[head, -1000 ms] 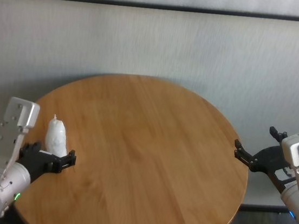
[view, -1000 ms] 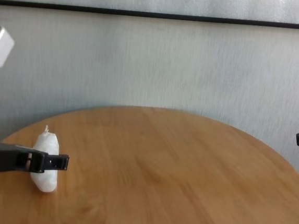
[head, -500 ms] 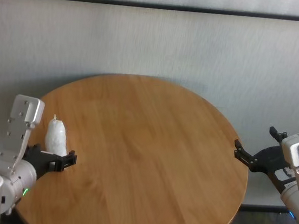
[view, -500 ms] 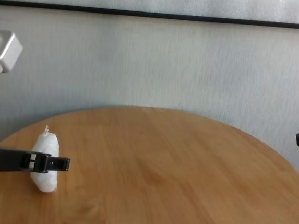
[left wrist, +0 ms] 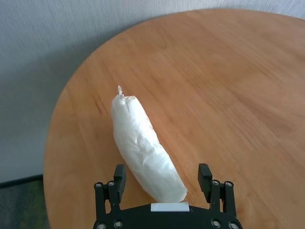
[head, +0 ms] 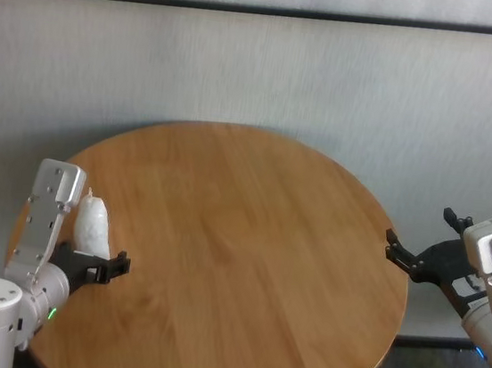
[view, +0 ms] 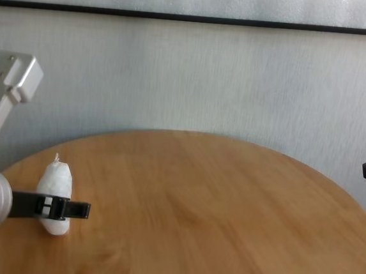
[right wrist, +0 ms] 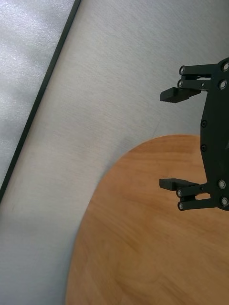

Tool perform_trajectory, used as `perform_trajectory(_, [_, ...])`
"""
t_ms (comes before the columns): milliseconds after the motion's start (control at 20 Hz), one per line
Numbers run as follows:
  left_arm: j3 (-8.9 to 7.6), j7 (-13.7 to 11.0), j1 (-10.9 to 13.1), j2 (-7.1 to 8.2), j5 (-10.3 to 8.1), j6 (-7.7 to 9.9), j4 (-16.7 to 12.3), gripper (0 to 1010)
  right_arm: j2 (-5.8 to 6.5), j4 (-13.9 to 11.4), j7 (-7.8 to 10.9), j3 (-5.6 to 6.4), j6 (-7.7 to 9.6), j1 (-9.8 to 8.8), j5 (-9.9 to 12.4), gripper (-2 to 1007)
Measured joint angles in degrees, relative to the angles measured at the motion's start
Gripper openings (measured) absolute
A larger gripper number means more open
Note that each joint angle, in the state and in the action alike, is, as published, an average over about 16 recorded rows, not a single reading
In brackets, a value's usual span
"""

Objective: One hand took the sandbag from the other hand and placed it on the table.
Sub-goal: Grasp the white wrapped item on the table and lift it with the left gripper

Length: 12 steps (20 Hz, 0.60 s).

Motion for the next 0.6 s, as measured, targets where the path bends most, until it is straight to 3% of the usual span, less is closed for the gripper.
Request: perform_trajectory(600, [-0.2,-1.2,-1.2,-1.83,1.55,-1.33,3.6,1000,0.0,0.0,0.0,0.0,0.0,0.0,0.0,1003])
